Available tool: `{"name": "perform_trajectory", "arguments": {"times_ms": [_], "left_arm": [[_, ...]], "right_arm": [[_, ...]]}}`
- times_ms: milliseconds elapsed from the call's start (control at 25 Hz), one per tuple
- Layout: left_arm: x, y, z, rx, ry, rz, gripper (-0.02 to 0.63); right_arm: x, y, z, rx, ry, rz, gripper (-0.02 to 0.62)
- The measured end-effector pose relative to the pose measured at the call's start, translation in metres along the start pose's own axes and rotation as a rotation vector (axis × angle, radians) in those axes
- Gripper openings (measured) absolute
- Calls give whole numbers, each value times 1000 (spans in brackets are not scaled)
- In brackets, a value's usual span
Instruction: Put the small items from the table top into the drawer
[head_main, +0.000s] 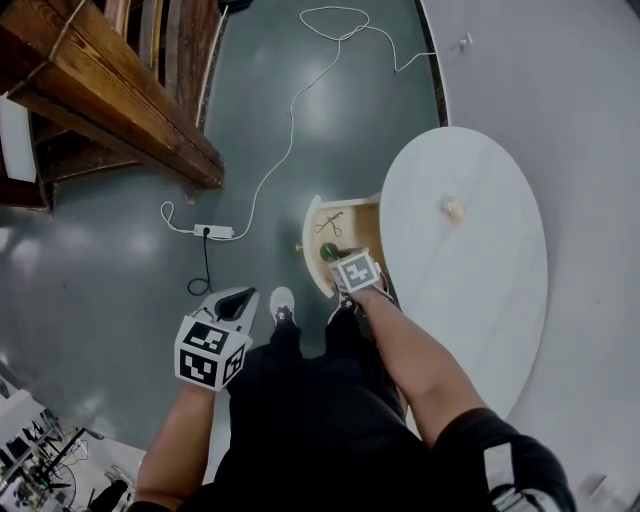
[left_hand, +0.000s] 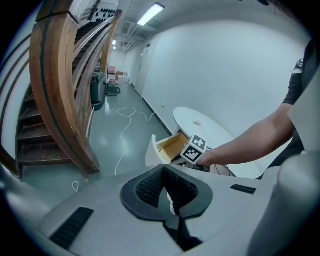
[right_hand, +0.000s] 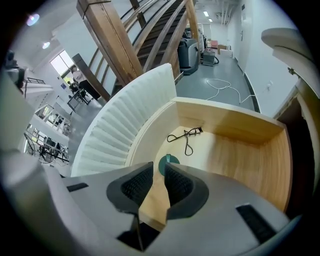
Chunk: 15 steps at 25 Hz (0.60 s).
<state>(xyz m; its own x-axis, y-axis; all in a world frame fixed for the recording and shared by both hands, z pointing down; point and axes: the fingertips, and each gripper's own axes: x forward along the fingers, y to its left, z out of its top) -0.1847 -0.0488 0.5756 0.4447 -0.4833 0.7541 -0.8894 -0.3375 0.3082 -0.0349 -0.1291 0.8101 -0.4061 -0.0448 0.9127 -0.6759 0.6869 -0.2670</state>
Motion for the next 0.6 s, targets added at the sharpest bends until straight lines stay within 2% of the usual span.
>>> {"name": "perform_trajectory", "arguments": {"times_ms": [160, 320, 600], "left_arm": [[2, -1, 0, 7, -1, -3, 14], [3, -4, 10, 24, -17, -12, 14], [7, -18, 35, 77, -46, -43, 14]], "right_arm": [[-8, 4, 3, 0, -39, -4, 54], [-30, 3, 14, -24, -106, -44, 54], [-101, 29, 43, -34, -304, -16, 21]]}}
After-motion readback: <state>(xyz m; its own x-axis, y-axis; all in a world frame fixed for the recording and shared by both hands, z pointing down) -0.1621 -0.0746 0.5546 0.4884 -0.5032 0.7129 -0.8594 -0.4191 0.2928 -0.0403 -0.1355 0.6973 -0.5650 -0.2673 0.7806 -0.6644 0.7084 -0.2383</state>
